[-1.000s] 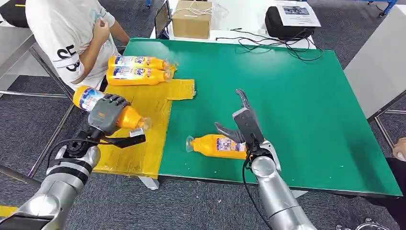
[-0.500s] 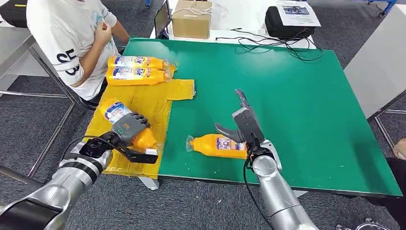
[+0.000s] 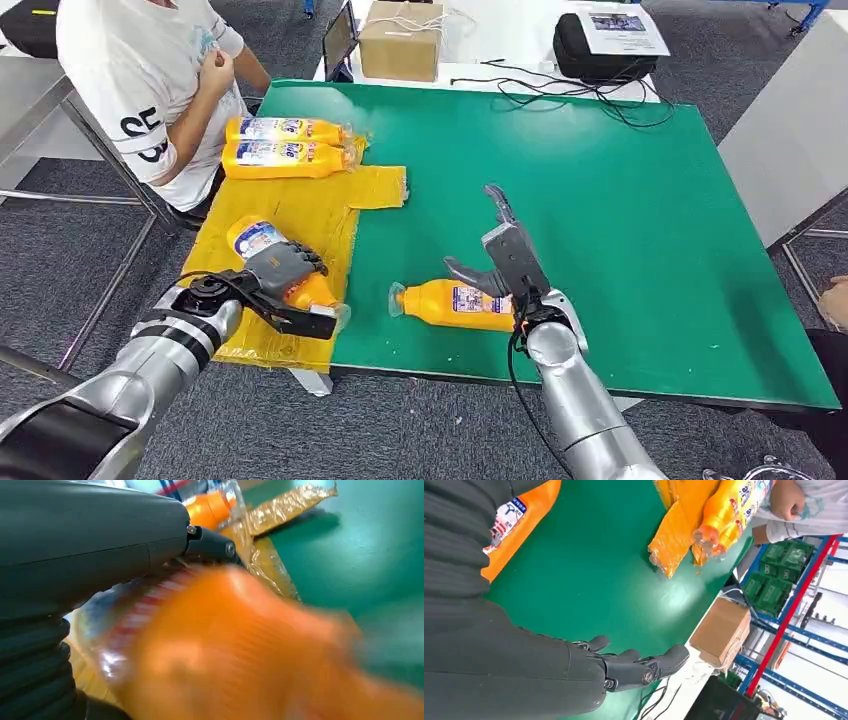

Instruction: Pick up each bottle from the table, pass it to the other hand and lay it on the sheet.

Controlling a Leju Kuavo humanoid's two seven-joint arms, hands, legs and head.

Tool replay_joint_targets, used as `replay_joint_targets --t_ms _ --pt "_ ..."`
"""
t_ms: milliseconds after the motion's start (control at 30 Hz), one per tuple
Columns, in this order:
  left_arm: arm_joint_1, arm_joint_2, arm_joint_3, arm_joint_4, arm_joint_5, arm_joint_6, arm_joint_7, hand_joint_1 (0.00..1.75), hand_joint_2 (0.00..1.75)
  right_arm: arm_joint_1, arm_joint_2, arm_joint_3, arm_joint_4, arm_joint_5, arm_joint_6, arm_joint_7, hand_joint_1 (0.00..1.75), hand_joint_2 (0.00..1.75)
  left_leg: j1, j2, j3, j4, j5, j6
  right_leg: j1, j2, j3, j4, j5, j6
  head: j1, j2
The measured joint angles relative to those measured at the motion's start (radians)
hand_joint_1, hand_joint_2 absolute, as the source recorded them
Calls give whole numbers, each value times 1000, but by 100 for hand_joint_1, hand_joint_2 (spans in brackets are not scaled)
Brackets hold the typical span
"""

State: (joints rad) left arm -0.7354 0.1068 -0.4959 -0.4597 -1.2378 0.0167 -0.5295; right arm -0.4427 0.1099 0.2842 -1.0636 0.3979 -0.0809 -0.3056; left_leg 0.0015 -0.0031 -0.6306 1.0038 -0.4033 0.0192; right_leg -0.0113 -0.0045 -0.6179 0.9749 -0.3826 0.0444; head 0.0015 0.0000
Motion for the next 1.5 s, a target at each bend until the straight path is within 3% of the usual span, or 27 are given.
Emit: replay_joint_targets --t_ms 367,700,833,867,967,1000,1333,1500 --pt "-12 0 14 15 216 1 -21 0 175 -51 0 38 85 11 18 28 0 175 0 0 0 0 0 0 0 0 0 0 0 0 0 0" --pt "-12 0 37 15 240 4 -28 0 175 -65 0 49 128 12 18 30 0 175 0 0 0 0 0 0 0 0 0 0 0 0 0 0" --pt "-7 0 74 3 353 16 -81 0 175 -70 0 50 140 16 18 37 0 175 0 0 0 0 0 0 0 0 0 0 0 0 0 0" --pt "0 0 94 -12 399 16 -93 0 175 -71 0 52 144 19 18 39 0 0 0 0 0 0 0 0 0 0 0 0 0 0 0 0" --pt "26 0 158 -60 511 13 -111 0 175 -71 0 68 160 49 11 45 0 0 0 0 0 0 0 0 0 0 0 0 0 0 0 0" --pt "36 -1 179 -79 543 12 -113 0 175 -71 0 75 166 62 7 50 0 175 0 0 0 0 0 0 0 0 -1 0 0 0 0 0" --pt "109 -21 345 -232 629 33 -96 0 175 -62 -2 141 229 170 5 98 0 175 0 0 0 0 0 0 0 0 -1 0 0 0 0 0" --pt "126 -67 413 -282 713 36 -61 0 175 -40 -5 153 242 221 -19 125 0 175 0 0 0 0 0 0 0 0 -1 0 0 0 0 0"
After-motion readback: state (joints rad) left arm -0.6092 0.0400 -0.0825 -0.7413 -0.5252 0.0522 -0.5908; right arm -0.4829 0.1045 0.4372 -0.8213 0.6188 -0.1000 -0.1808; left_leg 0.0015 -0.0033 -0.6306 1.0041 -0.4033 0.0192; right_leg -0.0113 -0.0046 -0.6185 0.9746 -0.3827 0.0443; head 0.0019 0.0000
